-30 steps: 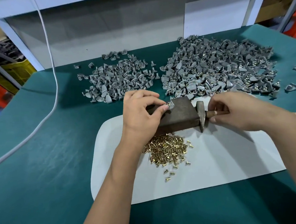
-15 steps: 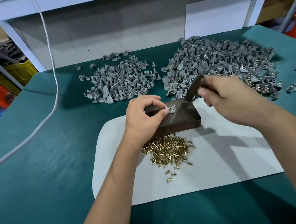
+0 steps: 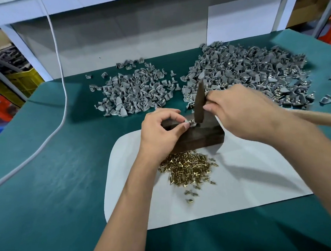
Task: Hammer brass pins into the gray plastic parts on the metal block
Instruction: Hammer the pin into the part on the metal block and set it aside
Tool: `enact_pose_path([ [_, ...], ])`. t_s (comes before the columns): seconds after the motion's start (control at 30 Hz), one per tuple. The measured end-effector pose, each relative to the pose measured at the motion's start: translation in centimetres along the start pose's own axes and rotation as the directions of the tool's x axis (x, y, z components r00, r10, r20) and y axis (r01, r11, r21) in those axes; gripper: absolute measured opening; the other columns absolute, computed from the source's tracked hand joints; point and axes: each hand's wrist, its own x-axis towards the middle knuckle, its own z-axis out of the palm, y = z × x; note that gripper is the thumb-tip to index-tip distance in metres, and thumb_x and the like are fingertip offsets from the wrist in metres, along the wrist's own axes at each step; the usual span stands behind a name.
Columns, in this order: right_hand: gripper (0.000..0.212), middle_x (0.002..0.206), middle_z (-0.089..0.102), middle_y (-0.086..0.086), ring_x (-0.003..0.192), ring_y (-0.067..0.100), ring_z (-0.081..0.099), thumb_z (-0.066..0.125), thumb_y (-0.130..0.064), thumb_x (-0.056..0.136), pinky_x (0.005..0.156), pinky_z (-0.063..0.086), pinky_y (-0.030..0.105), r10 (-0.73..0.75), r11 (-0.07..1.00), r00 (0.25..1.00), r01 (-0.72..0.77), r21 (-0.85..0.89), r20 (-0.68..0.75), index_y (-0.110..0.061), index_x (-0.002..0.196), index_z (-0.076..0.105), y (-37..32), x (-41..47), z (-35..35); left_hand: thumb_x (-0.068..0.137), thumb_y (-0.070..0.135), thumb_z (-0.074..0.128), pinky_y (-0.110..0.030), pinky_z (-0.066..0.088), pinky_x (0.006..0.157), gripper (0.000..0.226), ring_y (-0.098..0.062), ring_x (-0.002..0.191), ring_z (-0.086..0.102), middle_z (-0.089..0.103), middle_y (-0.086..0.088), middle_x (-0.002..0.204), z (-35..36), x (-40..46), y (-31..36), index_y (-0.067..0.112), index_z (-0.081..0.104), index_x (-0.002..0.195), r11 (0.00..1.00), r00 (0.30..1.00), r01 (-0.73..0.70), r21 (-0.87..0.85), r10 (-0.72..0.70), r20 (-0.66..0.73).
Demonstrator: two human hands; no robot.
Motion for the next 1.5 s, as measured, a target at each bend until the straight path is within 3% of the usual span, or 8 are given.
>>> enact_pose_path([
  [0.13,0.025,0.069,0.055,0.003,0.06,0.031,0.054,0.038,-0.038,0.106,0.056,0.039,0.037,-0.032,0.989,0.956,0.072,0.127,-0.292,-0.022,0.106,0.056,-0.1,-0.3,-0.7,0.08,0.012,0.085,-0.021,0.05,0.093,0.011,-0.005,0.103,0.068,0.074,0.003,0.107,-0.1,0.1,0.0,0.02,0.079,0.077,1.0,1.0,-0.006,0.023,0.006,0.002],
  [0.3,0.018,0.079,0.057,0.004,0.076,0.035,0.059,0.038,-0.038,0.108,0.067,0.047,0.042,0.001,1.0,1.0,0.0,0.013,-0.023,-0.026,0.097,0.047,-1.2,-0.6,0.5,0.08,0.008,0.085,-0.019,0.052,0.088,0.012,-0.009,0.098,0.07,0.074,-0.002,0.108,0.1,-0.1,-0.1,0.017,0.078,0.078,1.0,1.0,0.007,-0.003,-0.007,-0.006],
  [0.47,0.021,0.069,0.049,0.0,0.061,0.032,0.048,0.041,-0.035,0.108,0.059,0.038,0.038,-0.03,0.994,0.951,0.061,0.094,-0.307,-0.019,0.107,0.055,-1.0,-0.5,0.0,0.079,0.011,0.086,-0.022,0.052,0.092,0.008,-0.004,0.099,0.069,0.075,0.004,0.107,0.0,0.1,-0.3,0.016,0.08,0.079,1.0,1.0,0.014,0.006,-0.014,-0.013],
  [0.6,0.021,0.081,0.057,0.007,0.074,0.035,0.054,0.037,-0.038,0.109,0.068,0.047,0.042,0.025,1.0,0.998,-0.026,-0.016,-0.054,-0.022,0.101,0.049,-1.5,-0.4,0.7,0.08,0.009,0.086,-0.02,0.053,0.088,0.011,-0.006,0.096,0.071,0.074,0.002,0.108,0.1,0.0,-0.3,0.017,0.079,0.079,0.999,0.999,0.03,-0.022,-0.03,-0.011],
  [1.07,0.024,0.064,0.044,-0.002,0.056,0.029,0.041,0.038,-0.038,0.108,0.057,0.035,0.036,0.058,0.997,0.932,-0.039,0.06,-0.358,-0.02,0.103,0.052,-1.0,-0.6,0.4,0.08,0.014,0.086,-0.014,0.049,0.088,0.01,-0.002,0.099,0.068,0.075,0.006,0.108,0.0,0.1,-0.3,0.021,0.08,0.078,1.0,1.0,0.019,0.014,-0.019,-0.011],
  [1.23,0.023,0.078,0.053,0.004,0.069,0.032,0.049,0.036,-0.039,0.109,0.064,0.041,0.039,0.055,0.995,0.996,-0.062,-0.082,-0.076,-0.022,0.102,0.05,-2.0,-0.3,0.5,0.08,0.011,0.086,-0.021,0.052,0.089,0.012,-0.006,0.098,0.07,0.074,0.003,0.109,0.0,0.0,-0.4,0.02,0.079,0.077,1.0,1.0,0.028,-0.007,-0.028,-0.014],
  [1.37,0.022,0.069,0.045,0.002,0.061,0.033,0.046,0.041,-0.035,0.108,0.059,0.037,0.037,0.032,0.999,0.932,-0.036,-0.005,-0.361,-0.018,0.106,0.055,-1.6,-0.1,-0.4,0.079,0.016,0.087,-0.025,0.051,0.092,0.012,-0.005,0.101,0.069,0.075,0.007,0.109,0.0,0.1,-0.6,0.023,0.078,0.075,1.0,0.999,0.026,-0.002,-0.026,-0.019],
  [1.5,0.022,0.079,0.054,0.006,0.076,0.038,0.057,0.035,-0.037,0.109,0.065,0.04,0.04,0.053,0.996,0.996,-0.057,-0.067,-0.072,-0.021,0.104,0.048,-2.3,-0.5,1.1,0.08,0.013,0.086,-0.021,0.052,0.089,0.014,-0.005,0.096,0.071,0.075,0.004,0.109,0.1,0.1,-0.6,0.022,0.077,0.076,1.0,1.0,0.02,-0.01,-0.02,-0.018],
])
